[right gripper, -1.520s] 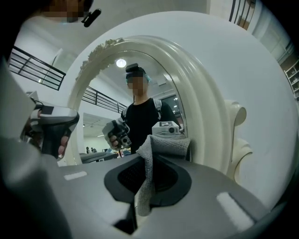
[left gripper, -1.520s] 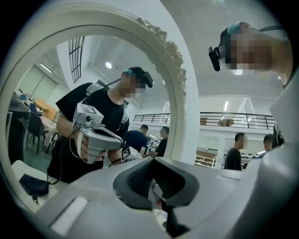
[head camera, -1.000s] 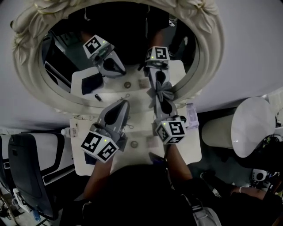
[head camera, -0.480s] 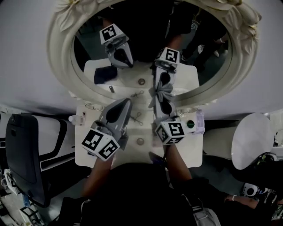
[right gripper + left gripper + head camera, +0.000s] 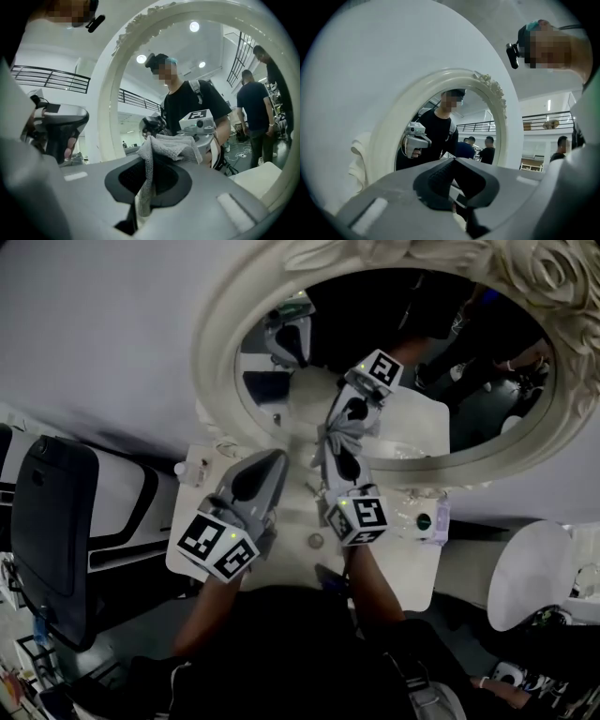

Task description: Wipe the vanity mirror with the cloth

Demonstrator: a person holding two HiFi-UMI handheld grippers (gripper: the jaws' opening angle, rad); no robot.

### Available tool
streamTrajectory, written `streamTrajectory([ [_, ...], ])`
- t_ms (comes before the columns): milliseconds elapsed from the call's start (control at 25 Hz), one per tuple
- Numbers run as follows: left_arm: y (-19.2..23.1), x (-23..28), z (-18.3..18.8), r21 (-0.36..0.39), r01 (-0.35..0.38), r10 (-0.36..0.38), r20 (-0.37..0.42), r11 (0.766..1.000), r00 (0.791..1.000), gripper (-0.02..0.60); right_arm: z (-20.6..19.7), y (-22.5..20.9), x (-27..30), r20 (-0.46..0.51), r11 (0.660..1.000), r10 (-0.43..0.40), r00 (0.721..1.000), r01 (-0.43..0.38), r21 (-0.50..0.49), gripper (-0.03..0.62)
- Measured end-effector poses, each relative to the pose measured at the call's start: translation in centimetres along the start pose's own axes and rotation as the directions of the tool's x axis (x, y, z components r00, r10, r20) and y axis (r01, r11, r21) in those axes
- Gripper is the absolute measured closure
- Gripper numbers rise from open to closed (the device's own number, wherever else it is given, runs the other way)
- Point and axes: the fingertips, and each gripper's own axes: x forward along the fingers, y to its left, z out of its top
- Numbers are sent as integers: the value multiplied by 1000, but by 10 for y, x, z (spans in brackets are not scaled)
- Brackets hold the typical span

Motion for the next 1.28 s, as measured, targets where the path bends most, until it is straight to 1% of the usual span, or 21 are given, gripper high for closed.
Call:
streamTrajectory([
  [120, 12, -14, 5, 3, -28, 28, 7, 1000, 1000, 584, -8, 21, 16, -9, 999, 41, 999, -41, -15, 576],
  [240, 24, -28, 10, 1, -56, 56, 18, 998, 998, 584, -16, 39, 31, -20, 997, 76, 997, -76, 1, 576],
  [600, 54, -56, 23, -4, -110, 110, 45, 994, 993, 584, -38, 86, 69, -77, 988, 152, 985, -153, -10, 576],
  [760, 61, -64, 27, 4, -128, 128, 55, 992, 990, 584, -43, 96, 77, -88, 988, 156, 984, -157, -10, 576],
  [960, 65, -69, 29, 0, -135, 135, 63, 991, 989, 584, -43, 96, 79, -100, 987, 157, 983, -160, -21, 577],
  [1120, 59, -71, 30, -7, -116, 116, 67, 993, 991, 584, -41, 97, 76, -115, 988, 144, 983, -149, -29, 576],
  [1280, 49, -72, 34, -4, -87, 87, 79, 996, 993, 584, -31, 95, 64, -97, 993, 115, 989, -118, -25, 576],
])
